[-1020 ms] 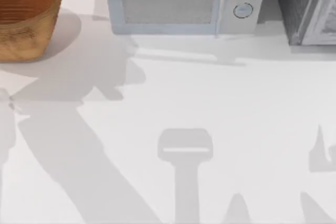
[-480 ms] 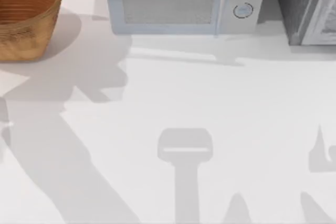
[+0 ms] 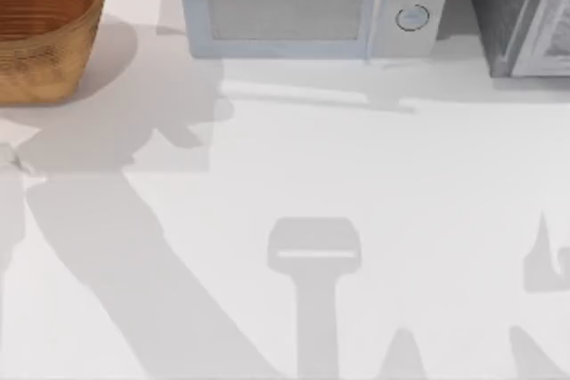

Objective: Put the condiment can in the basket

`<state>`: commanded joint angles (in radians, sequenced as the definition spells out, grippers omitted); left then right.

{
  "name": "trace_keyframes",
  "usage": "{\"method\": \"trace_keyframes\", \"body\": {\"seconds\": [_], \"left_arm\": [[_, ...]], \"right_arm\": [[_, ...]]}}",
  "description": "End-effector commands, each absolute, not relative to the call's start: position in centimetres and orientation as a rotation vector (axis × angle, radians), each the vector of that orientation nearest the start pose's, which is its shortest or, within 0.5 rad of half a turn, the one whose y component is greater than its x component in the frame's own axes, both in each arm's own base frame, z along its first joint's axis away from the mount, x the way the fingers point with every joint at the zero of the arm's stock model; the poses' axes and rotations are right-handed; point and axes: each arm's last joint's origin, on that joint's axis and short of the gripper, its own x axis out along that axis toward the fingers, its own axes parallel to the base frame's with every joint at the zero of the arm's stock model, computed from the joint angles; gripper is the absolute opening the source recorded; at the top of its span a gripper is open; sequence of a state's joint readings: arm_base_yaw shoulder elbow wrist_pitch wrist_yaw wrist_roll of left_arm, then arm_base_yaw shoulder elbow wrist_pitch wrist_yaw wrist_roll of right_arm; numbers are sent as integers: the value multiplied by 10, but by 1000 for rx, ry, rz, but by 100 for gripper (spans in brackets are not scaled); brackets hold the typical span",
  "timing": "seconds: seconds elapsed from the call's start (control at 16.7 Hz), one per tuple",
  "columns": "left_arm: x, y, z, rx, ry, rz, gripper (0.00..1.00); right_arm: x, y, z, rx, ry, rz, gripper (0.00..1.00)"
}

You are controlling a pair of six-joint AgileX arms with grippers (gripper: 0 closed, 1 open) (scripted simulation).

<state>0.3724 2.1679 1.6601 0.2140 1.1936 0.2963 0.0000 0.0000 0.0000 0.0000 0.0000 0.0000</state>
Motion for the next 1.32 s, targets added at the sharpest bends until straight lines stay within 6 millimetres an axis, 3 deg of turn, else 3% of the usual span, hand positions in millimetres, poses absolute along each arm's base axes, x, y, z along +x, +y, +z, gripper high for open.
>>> {"method": "trace_keyframes", "body": {"seconds": [0.3,1.08,1.32], "left_arm": [[475,150,222,50,91,-812,0],[475,150,222,50,91,-812,98],[475,150,222,50,91,-812,100]], "right_arm": [[106,-1,160,0,0,0,100],[106,-1,160,0,0,0,100],[106,-1,160,0,0,0,100]]}}
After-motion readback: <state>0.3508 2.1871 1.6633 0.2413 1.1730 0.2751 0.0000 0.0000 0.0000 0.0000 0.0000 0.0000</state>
